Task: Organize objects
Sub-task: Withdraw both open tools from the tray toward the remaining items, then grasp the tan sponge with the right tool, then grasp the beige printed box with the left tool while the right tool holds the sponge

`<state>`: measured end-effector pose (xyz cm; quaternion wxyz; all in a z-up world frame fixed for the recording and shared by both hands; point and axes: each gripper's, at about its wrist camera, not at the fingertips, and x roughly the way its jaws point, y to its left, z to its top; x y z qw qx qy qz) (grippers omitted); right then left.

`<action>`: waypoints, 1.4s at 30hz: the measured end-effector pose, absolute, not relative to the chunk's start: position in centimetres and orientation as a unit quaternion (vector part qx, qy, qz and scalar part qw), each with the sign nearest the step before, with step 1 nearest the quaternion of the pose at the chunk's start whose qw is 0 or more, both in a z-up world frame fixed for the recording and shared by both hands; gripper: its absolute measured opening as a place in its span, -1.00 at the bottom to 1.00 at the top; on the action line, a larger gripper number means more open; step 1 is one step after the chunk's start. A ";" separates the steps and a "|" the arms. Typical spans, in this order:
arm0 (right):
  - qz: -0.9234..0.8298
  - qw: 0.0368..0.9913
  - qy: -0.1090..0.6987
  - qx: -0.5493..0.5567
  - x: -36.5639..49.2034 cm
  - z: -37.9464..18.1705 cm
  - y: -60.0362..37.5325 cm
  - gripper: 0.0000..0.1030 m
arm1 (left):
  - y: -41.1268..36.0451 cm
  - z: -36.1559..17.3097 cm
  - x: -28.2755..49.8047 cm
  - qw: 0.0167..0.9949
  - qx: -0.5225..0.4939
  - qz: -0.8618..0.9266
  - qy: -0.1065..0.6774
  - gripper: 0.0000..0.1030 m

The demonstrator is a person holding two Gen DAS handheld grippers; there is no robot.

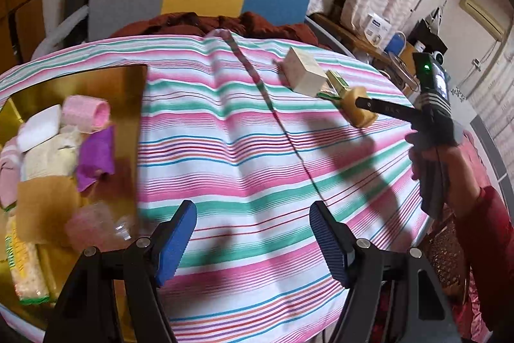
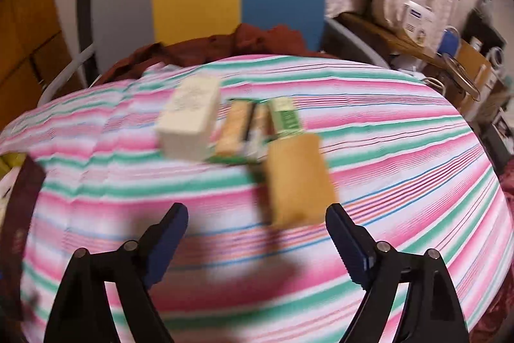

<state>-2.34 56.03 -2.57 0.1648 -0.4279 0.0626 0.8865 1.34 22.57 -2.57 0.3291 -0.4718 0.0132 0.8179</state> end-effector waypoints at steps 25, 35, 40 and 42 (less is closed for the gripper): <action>0.835 0.191 0.219 -0.467 -3.1 -5.8 64.5 0.02 | 44.1 -3.7 -9.6 0.352 -0.495 0.793 0.058 0.43; 0.841 0.194 0.178 -0.472 -3.9 -5.3 63.3 0.02 | 49.7 -5.4 -14.2 0.324 -0.521 0.786 0.071 0.45; 0.843 0.191 0.180 -0.469 -3.6 -5.1 63.3 0.02 | 48.5 -6.2 -14.4 0.323 -0.496 0.801 0.083 0.15; 0.844 0.189 0.181 -0.469 -3.7 -5.1 63.3 0.02 | 47.7 -6.1 -14.0 0.326 -0.482 0.809 0.087 0.10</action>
